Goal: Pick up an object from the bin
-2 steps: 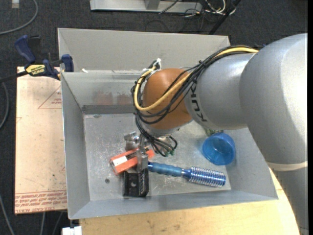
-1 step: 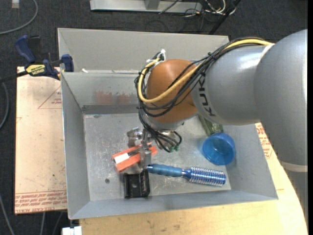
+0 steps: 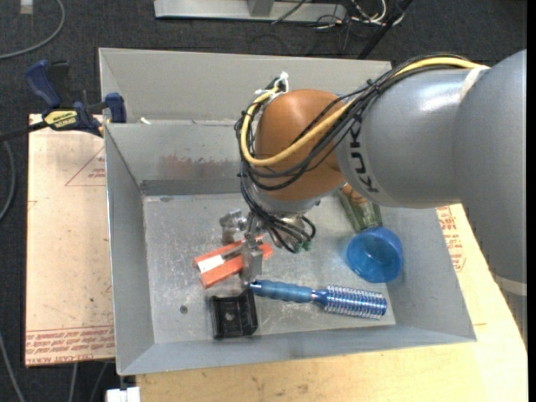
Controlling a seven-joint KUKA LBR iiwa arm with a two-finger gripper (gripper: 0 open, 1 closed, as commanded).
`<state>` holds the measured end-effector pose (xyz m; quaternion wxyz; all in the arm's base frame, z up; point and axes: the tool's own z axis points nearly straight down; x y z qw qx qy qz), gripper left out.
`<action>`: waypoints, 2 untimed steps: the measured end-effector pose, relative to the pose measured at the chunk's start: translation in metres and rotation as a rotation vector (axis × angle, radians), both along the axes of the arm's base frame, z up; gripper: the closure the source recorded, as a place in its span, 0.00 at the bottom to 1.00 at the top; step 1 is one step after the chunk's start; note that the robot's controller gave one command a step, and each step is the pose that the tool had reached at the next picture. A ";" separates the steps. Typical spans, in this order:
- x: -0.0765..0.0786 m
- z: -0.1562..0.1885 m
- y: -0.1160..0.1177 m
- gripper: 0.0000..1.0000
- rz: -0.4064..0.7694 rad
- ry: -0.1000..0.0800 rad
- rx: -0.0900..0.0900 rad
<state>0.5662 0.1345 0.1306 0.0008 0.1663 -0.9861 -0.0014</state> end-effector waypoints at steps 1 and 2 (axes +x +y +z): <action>0.001 0.024 -0.008 1.00 0.070 -0.011 0.002; 0.002 0.031 -0.007 1.00 0.091 0.012 -0.001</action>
Offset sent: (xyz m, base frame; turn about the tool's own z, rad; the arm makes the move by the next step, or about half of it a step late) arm 0.0133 0.0025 0.0974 0.0127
